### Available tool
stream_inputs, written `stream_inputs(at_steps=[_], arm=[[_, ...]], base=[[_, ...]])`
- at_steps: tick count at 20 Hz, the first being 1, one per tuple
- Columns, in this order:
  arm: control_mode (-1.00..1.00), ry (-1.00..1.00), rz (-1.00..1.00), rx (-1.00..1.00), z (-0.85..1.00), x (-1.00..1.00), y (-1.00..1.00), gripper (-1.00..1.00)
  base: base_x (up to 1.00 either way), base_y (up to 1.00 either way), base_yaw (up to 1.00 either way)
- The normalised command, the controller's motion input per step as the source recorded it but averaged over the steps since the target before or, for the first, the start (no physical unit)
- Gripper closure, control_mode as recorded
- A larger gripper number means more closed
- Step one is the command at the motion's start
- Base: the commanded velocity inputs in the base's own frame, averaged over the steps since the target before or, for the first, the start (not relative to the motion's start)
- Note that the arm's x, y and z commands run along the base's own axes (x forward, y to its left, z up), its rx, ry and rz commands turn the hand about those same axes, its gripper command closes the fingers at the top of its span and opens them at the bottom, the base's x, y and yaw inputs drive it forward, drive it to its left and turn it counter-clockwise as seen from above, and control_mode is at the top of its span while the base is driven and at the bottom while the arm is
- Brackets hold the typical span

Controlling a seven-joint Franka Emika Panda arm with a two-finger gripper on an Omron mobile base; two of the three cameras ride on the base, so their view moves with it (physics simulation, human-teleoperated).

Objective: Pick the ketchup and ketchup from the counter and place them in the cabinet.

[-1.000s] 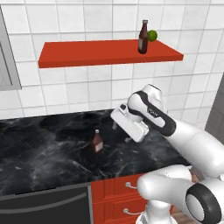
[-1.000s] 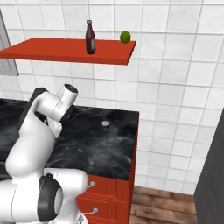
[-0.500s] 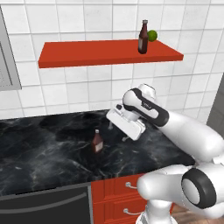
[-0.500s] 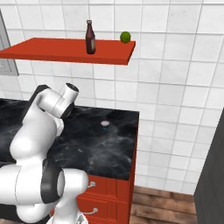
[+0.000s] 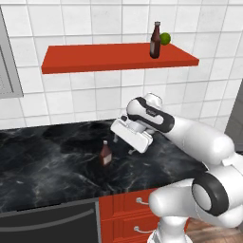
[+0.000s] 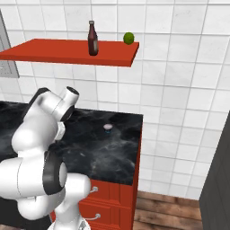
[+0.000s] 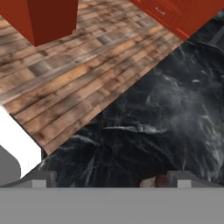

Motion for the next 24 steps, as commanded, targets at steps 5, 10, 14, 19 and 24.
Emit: stream_inputs(at_steps=[5,10,14,19,24], arm=[[-1.0,0.0,0.0,0.0,-0.09,0.2,0.01,-1.0],[-1.0,0.0,0.0,0.0,-0.12,0.27,0.02,-1.0],[-1.0,0.0,0.0,0.0,-0.17,0.31,0.09,-1.0],[-1.0,0.0,0.0,0.0,-0.17,0.32,0.15,-1.0],[-1.0,0.0,0.0,0.0,-0.2,0.29,0.1,-1.0]], base=[[0.0,0.0,0.0],[0.0,0.0,0.0],[0.0,0.0,0.0],[0.0,0.0,0.0],[0.0,0.0,0.0]])
